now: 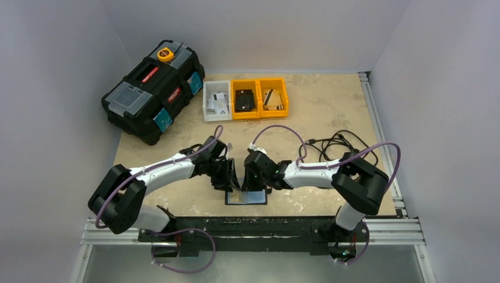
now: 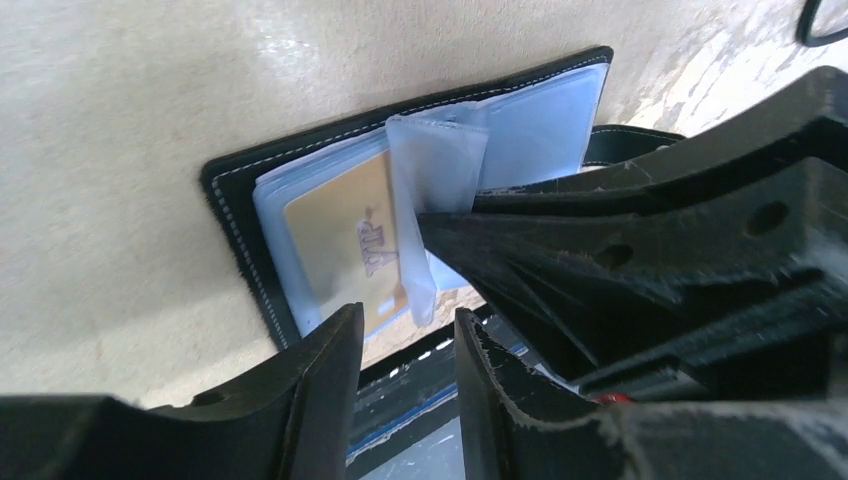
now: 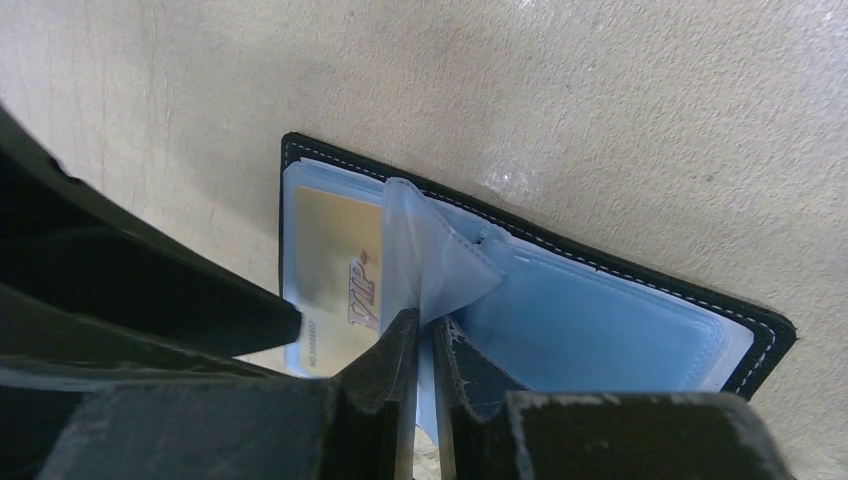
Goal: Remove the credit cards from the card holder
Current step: Remove the credit card from the card holder.
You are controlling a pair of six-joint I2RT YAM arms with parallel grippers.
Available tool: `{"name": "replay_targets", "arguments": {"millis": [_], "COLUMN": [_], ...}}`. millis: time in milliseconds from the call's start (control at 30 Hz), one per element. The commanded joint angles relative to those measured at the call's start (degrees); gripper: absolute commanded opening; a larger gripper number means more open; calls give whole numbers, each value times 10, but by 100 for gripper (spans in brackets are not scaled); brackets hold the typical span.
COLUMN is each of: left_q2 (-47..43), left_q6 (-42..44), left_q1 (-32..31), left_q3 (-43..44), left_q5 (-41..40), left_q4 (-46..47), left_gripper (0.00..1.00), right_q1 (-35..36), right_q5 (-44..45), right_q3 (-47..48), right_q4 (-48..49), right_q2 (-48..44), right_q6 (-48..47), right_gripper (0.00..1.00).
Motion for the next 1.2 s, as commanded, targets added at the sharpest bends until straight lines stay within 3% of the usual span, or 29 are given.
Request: {"name": "replay_targets", "arguments": {"millis": [0,300,633,867,1167], "left_q2": [31,57,72,71,1], "left_q6": [-28,-32,-39,-41,-61], "left_q1": [-25,-35,-40,-42,-51], "left_q3": [-2,0,1,8,27], "left_q5": [6,-37,-43,-46,-68], "left_q4": [64,49,60,58,8], "left_gripper": [37,28,21,1,0], "right_q1": [1,-11,-15,-16,-31], "right_q5": [-2,-2,25,54,93], "right_q3": [-26,-27,8,35,51], "right_q4": [26,19,-34,-74,-132], "right_q2": [23,-9,-40,-65,-113], "right_q6": [-8,-9,-19,-22,-37], "right_gripper": [8,22,25,29,36]}}
